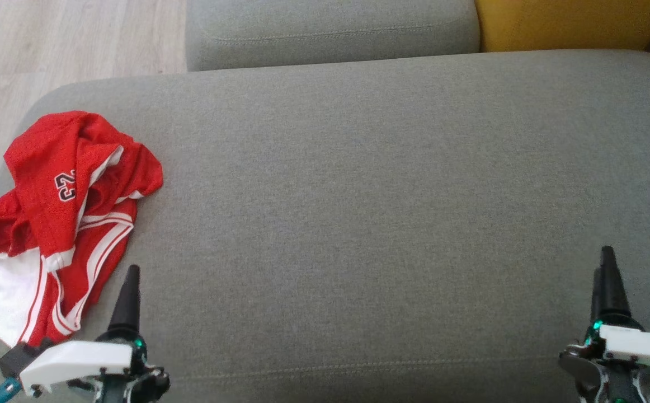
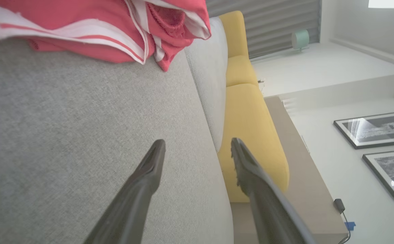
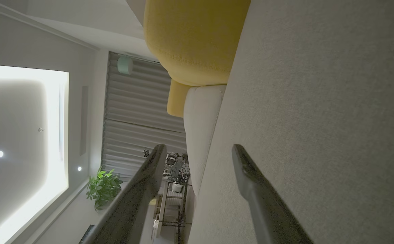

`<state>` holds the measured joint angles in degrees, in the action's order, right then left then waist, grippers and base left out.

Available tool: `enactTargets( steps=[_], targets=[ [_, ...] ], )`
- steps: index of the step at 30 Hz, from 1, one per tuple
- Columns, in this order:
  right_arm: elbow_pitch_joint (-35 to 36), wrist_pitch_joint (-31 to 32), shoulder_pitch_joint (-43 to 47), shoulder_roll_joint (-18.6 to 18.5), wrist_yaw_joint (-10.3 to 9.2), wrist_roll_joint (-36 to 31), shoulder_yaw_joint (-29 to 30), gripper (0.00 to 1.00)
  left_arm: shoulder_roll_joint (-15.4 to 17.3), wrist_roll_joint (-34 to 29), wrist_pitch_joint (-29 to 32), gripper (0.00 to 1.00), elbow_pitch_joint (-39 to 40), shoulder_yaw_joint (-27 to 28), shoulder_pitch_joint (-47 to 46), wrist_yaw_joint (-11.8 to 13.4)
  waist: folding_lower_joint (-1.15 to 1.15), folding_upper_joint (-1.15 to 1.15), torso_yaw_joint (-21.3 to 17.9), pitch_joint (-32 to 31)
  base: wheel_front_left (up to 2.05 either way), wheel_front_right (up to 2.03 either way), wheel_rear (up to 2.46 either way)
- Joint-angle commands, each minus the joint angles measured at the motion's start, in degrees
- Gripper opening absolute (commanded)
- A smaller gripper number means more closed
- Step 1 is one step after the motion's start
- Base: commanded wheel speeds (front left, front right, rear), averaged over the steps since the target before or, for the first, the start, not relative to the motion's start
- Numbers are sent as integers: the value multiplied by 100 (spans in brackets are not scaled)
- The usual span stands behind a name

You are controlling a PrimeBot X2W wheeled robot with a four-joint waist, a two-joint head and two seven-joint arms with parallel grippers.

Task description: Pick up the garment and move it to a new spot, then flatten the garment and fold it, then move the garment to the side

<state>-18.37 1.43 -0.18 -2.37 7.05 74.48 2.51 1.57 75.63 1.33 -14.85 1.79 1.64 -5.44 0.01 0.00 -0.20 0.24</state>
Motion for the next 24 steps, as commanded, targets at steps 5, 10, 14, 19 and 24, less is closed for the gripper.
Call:
enactTargets(
  steps=[5,10,14,19,24],
  targets=[
    [302,-123,-275,-33,13,-558,-227,100,65,-578,-112,100,363,-117,-219,100,-1,0,-2,-2,0,0,0],
    [372,-207,-286,-61,15,-997,-424,100,69,-1063,-195,100,490,-255,-208,194,-1,0,-4,-12,0,0,0],
    [417,-274,-292,-93,16,-1316,-580,100,72,-1427,-263,100,567,-363,-192,249,-1,0,-5,-24,0,0,0],
    [496,-358,-315,-100,18,-1696,-729,100,76,-1864,-346,100,695,-443,-188,382,-1,0,-12,-28,0,0,0],
    [556,-425,-330,-117,19,-1991,-863,100,91,-2201,-413,100,806,-511,-189,501,-1,0,-19,-29,0,0,0]
  ],
)
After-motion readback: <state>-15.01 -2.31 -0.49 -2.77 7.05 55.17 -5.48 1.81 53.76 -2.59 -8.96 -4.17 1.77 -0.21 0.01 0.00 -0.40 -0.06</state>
